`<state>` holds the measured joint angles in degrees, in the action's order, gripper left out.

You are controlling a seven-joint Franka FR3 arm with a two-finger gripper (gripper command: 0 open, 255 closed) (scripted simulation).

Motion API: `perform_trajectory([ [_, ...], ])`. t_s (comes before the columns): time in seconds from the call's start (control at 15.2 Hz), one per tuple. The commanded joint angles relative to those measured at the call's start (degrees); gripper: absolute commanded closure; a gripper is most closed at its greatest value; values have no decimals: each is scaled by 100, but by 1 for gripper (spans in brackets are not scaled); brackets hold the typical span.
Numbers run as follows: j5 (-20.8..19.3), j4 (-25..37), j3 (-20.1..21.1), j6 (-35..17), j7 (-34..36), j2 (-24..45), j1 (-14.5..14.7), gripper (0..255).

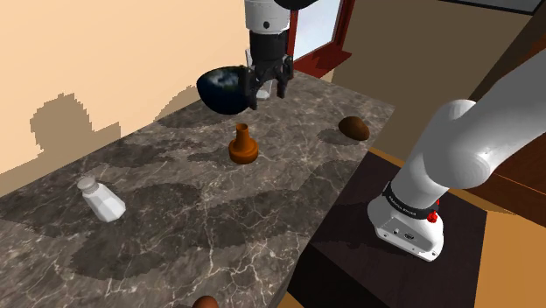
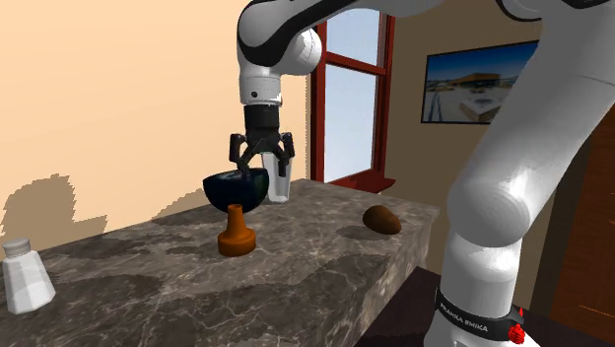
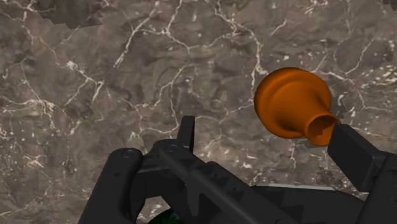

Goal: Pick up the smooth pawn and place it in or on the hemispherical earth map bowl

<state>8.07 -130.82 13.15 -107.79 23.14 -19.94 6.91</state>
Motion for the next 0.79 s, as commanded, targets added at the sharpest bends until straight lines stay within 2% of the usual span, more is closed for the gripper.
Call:
perform_trajectory([
  [0.0, -32, 206, 186, -177, 200, 395, 66, 0],
  [0.26, -188, 663, 498, -420, 585, 1139, 192, 0],
  [0.73, -202, 263, 537, -969, 607, 1291, 214, 0],
])
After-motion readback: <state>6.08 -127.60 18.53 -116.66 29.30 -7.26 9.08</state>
